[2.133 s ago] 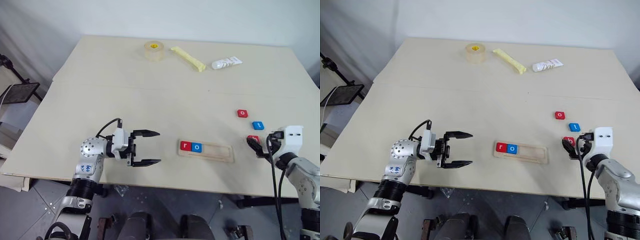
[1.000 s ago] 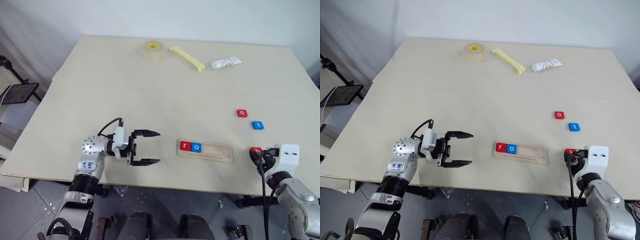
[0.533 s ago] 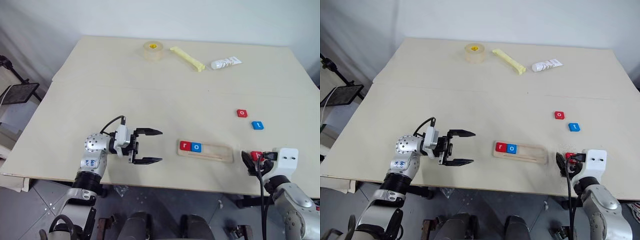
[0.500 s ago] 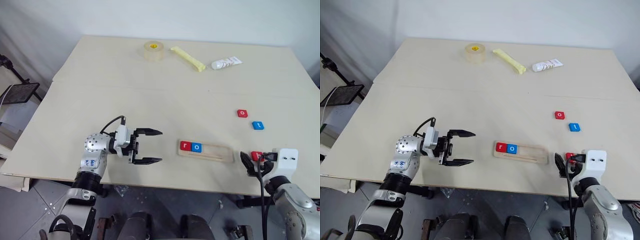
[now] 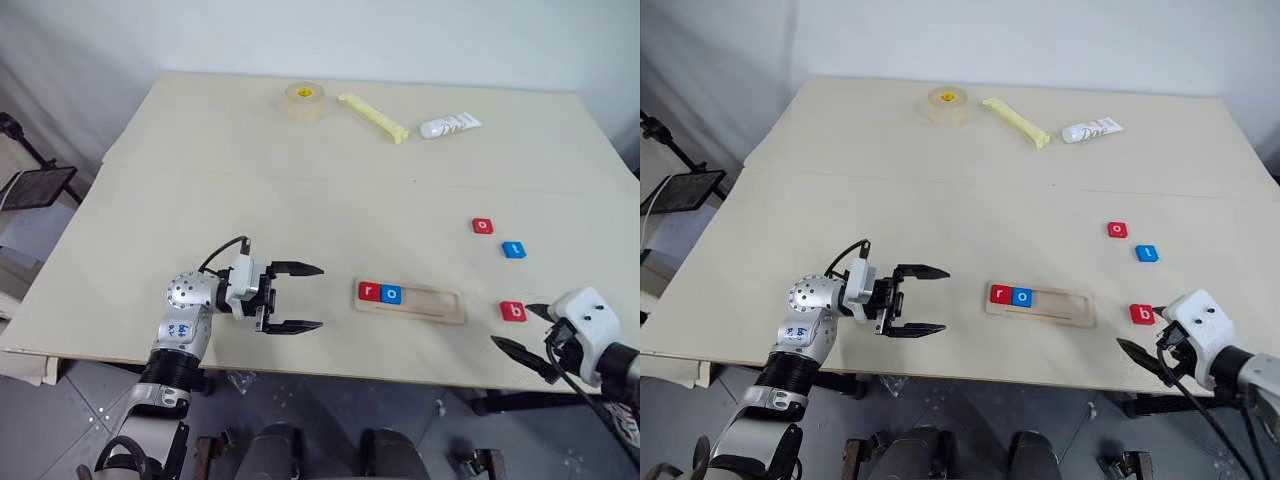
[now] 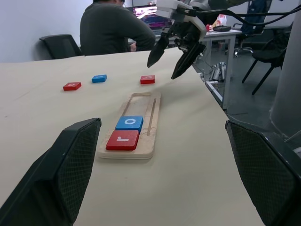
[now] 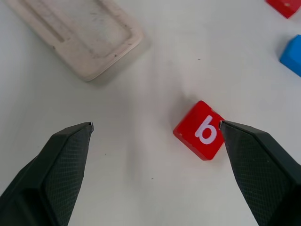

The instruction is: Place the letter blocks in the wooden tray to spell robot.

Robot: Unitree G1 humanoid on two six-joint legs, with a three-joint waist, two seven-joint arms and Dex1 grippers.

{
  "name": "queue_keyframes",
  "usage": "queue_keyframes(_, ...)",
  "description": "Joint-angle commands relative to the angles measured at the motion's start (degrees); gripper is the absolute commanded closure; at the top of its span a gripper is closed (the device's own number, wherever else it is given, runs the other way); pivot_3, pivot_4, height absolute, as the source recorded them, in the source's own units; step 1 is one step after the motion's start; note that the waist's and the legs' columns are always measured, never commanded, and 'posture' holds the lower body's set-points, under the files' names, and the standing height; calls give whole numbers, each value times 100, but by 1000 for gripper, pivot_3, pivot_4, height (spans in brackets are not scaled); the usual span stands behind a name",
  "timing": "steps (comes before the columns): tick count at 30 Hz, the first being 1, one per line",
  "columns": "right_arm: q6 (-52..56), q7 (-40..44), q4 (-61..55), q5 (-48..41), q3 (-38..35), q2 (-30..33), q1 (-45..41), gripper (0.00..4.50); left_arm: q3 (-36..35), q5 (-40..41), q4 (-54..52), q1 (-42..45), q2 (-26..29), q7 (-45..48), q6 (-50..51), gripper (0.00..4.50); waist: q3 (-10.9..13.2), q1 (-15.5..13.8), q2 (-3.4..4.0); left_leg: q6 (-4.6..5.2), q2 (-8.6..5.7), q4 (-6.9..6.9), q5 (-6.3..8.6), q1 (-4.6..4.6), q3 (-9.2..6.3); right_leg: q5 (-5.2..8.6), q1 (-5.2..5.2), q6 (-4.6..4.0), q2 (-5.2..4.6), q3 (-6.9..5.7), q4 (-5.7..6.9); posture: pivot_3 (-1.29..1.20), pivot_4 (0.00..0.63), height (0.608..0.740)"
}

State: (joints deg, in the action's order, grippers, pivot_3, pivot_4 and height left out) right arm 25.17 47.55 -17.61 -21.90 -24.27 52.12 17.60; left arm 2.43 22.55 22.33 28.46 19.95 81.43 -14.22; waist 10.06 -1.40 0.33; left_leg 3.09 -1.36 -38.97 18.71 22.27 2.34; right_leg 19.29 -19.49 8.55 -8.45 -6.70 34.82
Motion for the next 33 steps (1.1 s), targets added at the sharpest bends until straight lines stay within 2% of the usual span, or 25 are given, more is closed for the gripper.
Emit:
queue_keyframes(1,-735,955,1159,489,495,939,-894,16,-30,87,-374,-162,33,-121,42,0,3,34,6,3,-5,-4,1,0,2,0,2,0,-4,1,-1,0,150,740)
queue_keyframes(3,-1141,1356,1795,708,879,1237,-1362,16,-37,95,-528,-280,53,-199,91,0,6,37,10,16,-8,-9,0,1,34,-3,3,5,-14,3,-21,0,150,740)
queue_keyframes(7,-1752,1762,2871,1027,1449,1247,-2322,16,-56,107,-850,-518,113,-358,183,0,10,26,6,5,12,-7,3,-1,23,-4,2,7,-3,-14,-19,0,150,740)
queue_keyframes(16,-2350,2455,4049,1441,2204,1189,-3351,16,-122,144,-1443,-969,292,-710,394,0,11,18,10,6,4,-10,4,10,6,-4,3,7,-10,-36,-17,0,150,740)
queue_keyframes(22,-2607,2638,4550,1602,2459,1088,-3708,16,-85,175,-1623,-1087,338,-825,465,0,11,18,10,5,6,-12,3,9,6,-4,4,7,-10,-37,-17,0,150,740)
queue_keyframes(25,-2683,2709,4647,1630,2509,1025,-3762,629,-78,167,-1660,-1110,342,-873,474,0,11,17,10,5,6,-12,3,9,6,-4,5,7,-10,-37,-17,0,150,740)
queue_keyframes(32,-2556,2741,4434,1551,2384,1000,-3640,2915,-60,150,-1543,-1001,325,-879,448,0,10,17,8,4,6,-16,3,4,6,-4,13,7,-10,-36,-18,0,150,740)
queue_keyframes(33,-2496,2726,4351,1514,2343,1006,-3597,3040,-54,148,-1526,-983,320,-873,447,0,10,16,8,4,7,-15,3,4,6,-4,13,7,-10,-36,-18,0,150,740)
